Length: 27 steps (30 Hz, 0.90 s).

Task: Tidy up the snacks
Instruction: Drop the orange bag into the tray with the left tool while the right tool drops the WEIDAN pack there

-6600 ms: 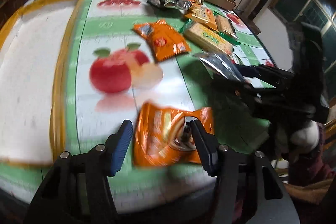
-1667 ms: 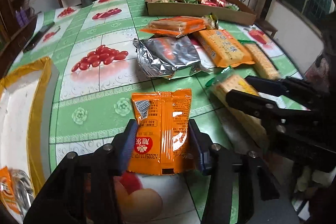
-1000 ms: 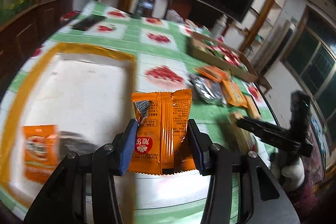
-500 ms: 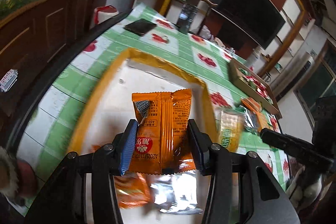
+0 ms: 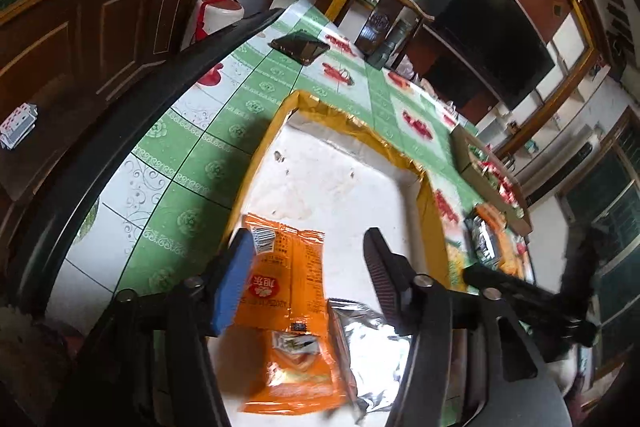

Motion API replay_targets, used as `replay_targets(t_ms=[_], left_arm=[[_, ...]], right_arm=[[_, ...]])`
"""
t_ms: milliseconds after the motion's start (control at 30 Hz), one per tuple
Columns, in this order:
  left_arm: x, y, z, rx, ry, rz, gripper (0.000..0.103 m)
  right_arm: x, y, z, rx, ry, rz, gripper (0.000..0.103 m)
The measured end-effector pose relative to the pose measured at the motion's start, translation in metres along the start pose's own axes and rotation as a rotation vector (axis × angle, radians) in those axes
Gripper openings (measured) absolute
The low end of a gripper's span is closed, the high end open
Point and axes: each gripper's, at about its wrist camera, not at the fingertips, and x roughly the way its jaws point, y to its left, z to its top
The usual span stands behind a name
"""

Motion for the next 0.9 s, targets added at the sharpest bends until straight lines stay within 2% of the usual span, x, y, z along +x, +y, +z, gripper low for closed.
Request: replay_targets(t_ms=[67,133,233,267,300,367,500,600,700,767,900], left_arm=[[-0.008,-0.004,-0.002,-0.002,-0.018,-0.021,0.057],[-0.018,-0.009,-0.004,-0.003,-0.039,-0.043,0.058],[-0.035,-0.016,-0.010,-0.004,-0.079,-0.066,0.065],[-0.040,-0.018,-0.013,-0.008,-0.092,-0.072,0.067],[-0.045,-0.018,-0.015,-0.016,-0.103,-0.081,0.069],[-0.052,-0.016,-0.019,-0.045,-0.119,-0.103,0.071],[-0.057,-0.012,-0.024,-0.096,-0.138,-0.108,0.075],[-0.059,-0.010,-0.028,-0.123,-0.149,-0.153,0.075],[-0.058,-0.009,-0.031,-0.143,-0.154,-0.170,0.075],[-0.058,-0.007,-0.033,-0.151,-0.156,-0.164,0.075],[-0.057,0.000,-0.037,-0.175,-0.157,-0.168,0.075]], right_arm=[[0.008,0.001,0.000,-0.006,0.013,-0.018,0.058],[0.014,0.006,0.001,-0.037,-0.003,-0.073,0.063],[0.031,0.010,-0.001,-0.058,0.046,-0.126,0.061],[0.033,0.008,-0.002,-0.052,0.038,-0.133,0.061],[0.031,0.008,-0.003,-0.053,0.021,-0.135,0.060],[0.029,0.005,-0.006,-0.049,0.014,-0.137,0.048],[0.009,-0.005,-0.007,-0.008,-0.034,-0.119,0.047],[-0.014,-0.006,-0.002,0.017,-0.094,-0.102,0.047],[-0.034,0.007,0.005,0.007,-0.144,-0.037,0.047],[-0.037,0.024,0.011,-0.023,-0.139,0.028,0.048],[-0.014,0.065,0.017,-0.108,-0.075,0.077,0.047]])
